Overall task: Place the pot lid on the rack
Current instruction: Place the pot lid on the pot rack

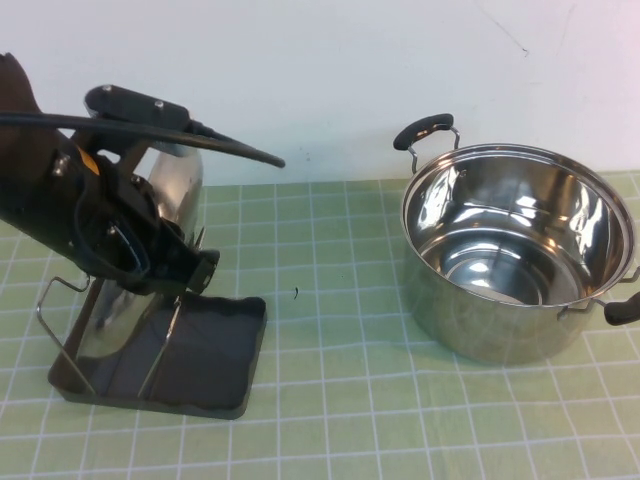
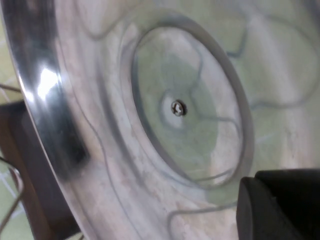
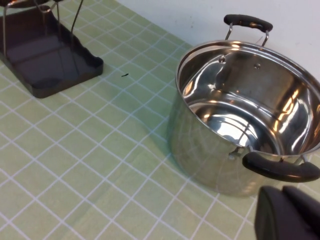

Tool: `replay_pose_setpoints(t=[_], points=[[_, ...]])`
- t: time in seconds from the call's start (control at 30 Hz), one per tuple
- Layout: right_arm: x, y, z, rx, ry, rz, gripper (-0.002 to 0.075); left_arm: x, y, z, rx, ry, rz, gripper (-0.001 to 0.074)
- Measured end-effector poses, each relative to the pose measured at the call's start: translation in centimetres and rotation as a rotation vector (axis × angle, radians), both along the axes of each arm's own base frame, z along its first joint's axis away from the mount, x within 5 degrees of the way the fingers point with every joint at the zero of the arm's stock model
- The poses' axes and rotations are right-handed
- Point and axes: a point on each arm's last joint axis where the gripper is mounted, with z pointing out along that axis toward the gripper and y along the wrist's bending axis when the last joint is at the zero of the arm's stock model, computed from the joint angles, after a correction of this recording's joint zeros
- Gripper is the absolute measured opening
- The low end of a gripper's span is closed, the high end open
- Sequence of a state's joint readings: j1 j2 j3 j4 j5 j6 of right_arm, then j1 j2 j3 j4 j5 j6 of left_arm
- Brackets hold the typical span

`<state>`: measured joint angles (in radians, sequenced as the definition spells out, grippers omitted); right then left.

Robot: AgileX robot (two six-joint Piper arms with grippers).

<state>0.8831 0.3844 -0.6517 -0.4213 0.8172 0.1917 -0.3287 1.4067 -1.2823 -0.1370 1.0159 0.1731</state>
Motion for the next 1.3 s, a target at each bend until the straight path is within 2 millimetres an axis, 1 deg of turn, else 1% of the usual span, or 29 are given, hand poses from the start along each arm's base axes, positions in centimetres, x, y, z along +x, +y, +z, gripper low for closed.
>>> replay_pose_setpoints(t=[0.37,0.63,0.7,0.73,0.77,0.83,0.9,0.93,0.97,1.03,1.1,1.2,1.3], points=[[0.1,-0.1,0.0,0.001,-0.004,-0.009,-0.0001,1.5,-0.5,-2.5,0.033,0.088,-0.008,0.0102],[0.1,0.0,0.2,0.014,-0.013,-0.005,-0.0001,1.8,-0.5,-2.8,0.051,0.091,-0.009,0.0102],[0.1,0.1,0.3,0.028,-0.027,0.003,-0.0001,1.8,-0.4,-2.8,0.057,0.089,-0.010,0.0113],[0.1,0.2,0.4,0.036,-0.035,0.007,-0.0001,1.8,-0.4,-2.8,0.061,0.088,-0.008,0.0133],[0.1,0.2,0.5,0.041,-0.041,0.010,-0.0001,1.8,-0.4,-2.8,0.061,0.086,-0.004,0.0169],[0.1,0.3,0.6,0.050,-0.049,0.015,-0.0001,1.9,-0.4,-2.8,0.061,0.086,0.003,0.0254],[0.1,0.3,0.6,0.054,-0.055,0.018,-0.0001,1.9,-0.3,-2.7,0.060,0.086,0.014,0.0364],[0.1,0.3,0.6,0.056,-0.056,0.019,-0.0001,1.9,-0.3,-2.7,0.061,0.086,0.015,0.0397],[0.1,0.4,0.7,0.057,-0.057,0.019,-0.0001,1.9,-0.3,-2.7,0.065,0.085,0.017,0.0457],[0.1,0.4,0.7,0.057,-0.057,0.019,-0.0001,1.9,-0.2,-2.7,0.073,0.082,0.016,0.0528],[0.1,0.4,0.7,0.057,-0.057,0.019,-0.0001,1.9,-0.1,-2.7,0.082,0.079,0.016,0.0557],[0.1,0.4,0.7,0.058,-0.057,0.019,-0.0001,1.8,0.1,-2.2,0.095,0.061,0.023,0.0575],[0.1,0.4,0.7,0.058,-0.057,0.019,-0.0001,1.6,0.3,-0.7,0.092,0.019,0.043,0.0580]])
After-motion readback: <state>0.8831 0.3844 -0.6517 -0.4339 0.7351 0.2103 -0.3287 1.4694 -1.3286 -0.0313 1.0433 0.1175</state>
